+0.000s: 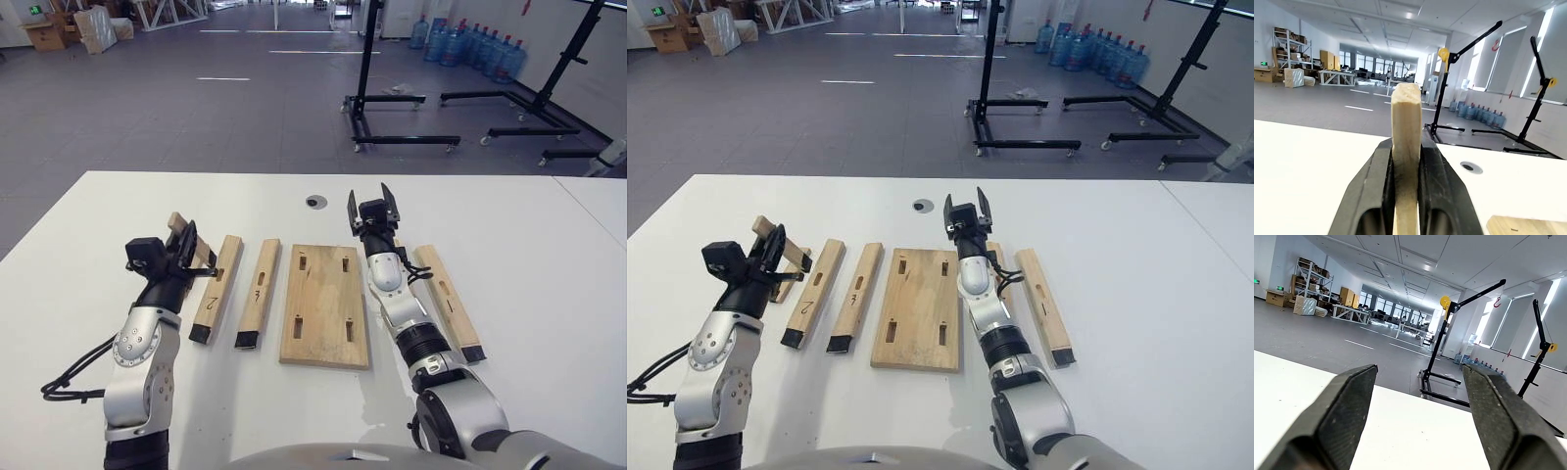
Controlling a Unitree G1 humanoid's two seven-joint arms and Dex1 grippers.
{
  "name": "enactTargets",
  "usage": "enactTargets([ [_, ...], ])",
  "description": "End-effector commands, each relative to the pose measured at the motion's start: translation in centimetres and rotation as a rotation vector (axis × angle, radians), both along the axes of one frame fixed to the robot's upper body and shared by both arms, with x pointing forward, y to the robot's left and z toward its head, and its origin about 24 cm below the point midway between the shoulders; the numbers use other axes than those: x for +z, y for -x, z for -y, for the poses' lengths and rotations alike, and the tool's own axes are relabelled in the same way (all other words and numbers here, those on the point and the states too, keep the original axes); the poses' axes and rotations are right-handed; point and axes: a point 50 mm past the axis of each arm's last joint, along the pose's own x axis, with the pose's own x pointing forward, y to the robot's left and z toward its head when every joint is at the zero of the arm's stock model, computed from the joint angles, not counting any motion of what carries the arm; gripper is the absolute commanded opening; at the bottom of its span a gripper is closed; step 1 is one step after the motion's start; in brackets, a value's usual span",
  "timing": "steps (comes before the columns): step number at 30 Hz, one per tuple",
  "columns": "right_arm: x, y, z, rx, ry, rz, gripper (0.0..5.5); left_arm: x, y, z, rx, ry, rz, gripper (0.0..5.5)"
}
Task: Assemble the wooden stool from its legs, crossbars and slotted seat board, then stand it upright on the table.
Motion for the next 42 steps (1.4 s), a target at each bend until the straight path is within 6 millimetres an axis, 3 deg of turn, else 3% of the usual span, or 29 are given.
enactTargets([
  [1, -0.4, 0.1, -0.4, 0.008, 0.005, -0.023, 3.17, -0.6, -0.5, 0.1, -0.007, 0.002, -0.023, 0.37],
  [17, -0.4, -0.3, -0.9, 0.029, 0.001, -0.035, 3.17, -2.3, -2.1, -0.4, -0.034, -0.040, -0.061, 0.37],
  [42, -0.7, -0.3, -0.8, 0.013, 0.004, -0.049, 3.17, -2.7, -2.0, -0.1, -0.047, -0.053, -0.089, 0.37],
])
